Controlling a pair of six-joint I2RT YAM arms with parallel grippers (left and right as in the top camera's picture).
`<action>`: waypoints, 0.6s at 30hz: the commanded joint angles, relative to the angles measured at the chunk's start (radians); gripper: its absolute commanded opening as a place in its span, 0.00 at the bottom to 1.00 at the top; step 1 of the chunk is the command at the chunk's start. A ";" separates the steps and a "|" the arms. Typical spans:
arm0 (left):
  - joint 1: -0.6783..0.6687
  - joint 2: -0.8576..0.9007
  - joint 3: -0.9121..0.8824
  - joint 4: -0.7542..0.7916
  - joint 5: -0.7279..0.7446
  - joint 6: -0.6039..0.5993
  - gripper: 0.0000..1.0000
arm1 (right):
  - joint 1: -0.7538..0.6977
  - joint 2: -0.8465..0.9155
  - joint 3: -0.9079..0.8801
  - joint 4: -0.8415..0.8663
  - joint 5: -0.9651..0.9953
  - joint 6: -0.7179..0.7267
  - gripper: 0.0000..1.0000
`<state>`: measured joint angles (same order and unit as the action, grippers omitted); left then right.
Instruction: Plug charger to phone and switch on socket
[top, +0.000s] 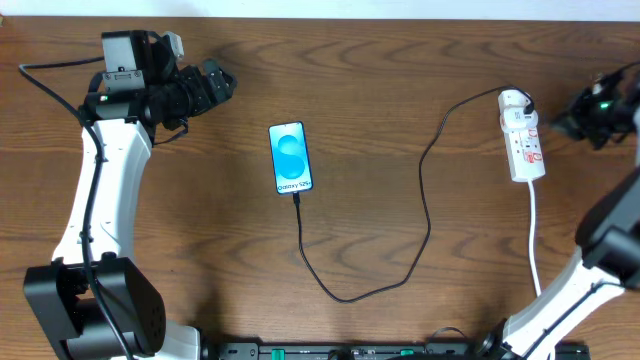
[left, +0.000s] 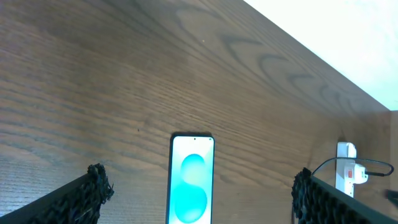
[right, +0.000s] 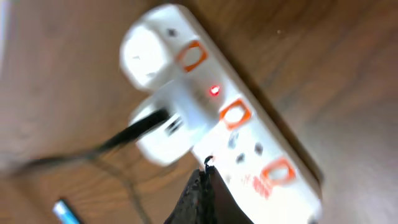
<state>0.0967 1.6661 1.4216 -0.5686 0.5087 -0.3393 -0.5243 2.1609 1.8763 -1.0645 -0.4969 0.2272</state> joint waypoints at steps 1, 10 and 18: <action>0.006 0.000 0.003 0.000 -0.013 0.006 0.95 | -0.010 -0.117 0.010 -0.021 -0.063 -0.024 0.01; 0.006 0.000 0.003 0.000 -0.013 0.006 0.95 | 0.116 -0.328 0.010 -0.089 -0.060 -0.158 0.01; 0.006 0.000 0.003 0.000 -0.013 0.006 0.95 | 0.259 -0.377 0.010 -0.097 0.031 -0.171 0.01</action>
<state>0.0967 1.6661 1.4216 -0.5686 0.5087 -0.3397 -0.2966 1.7905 1.8771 -1.1553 -0.4965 0.0921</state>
